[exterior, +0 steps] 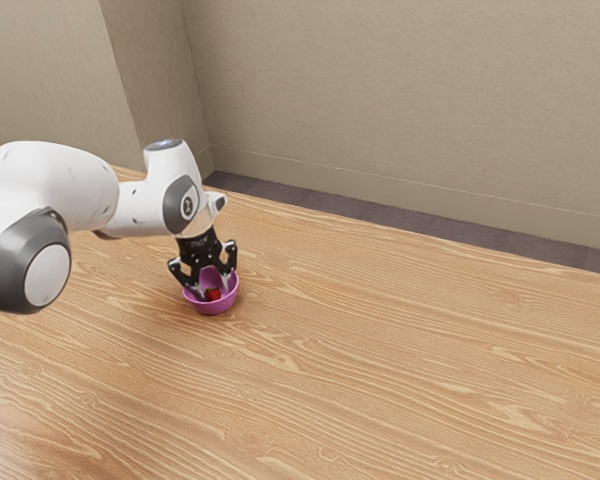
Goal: Take strawberry from the bowl
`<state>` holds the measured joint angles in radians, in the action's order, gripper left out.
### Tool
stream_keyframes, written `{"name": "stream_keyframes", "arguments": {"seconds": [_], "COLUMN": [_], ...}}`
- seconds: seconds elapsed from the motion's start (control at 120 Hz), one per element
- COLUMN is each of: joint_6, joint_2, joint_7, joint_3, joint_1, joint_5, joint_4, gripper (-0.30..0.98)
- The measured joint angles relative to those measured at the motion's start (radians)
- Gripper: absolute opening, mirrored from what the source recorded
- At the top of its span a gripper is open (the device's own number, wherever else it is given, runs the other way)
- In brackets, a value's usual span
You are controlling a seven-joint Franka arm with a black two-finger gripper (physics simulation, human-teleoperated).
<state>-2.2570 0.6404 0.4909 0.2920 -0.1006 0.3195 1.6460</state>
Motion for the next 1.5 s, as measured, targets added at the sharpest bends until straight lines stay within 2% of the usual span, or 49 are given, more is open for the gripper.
{"name": "stream_keyframes", "arguments": {"seconds": [0.425,1.5], "joint_6": [0.052,0.073], "joint_2": [0.017,-0.041], "joint_7": [-0.01,0.015], "joint_3": [-0.009,-0.02], "joint_1": [0.013,0.027], "joint_5": [0.04,0.014], "joint_4": [-0.039,-0.017], "gripper": [0.29,0.01]}}
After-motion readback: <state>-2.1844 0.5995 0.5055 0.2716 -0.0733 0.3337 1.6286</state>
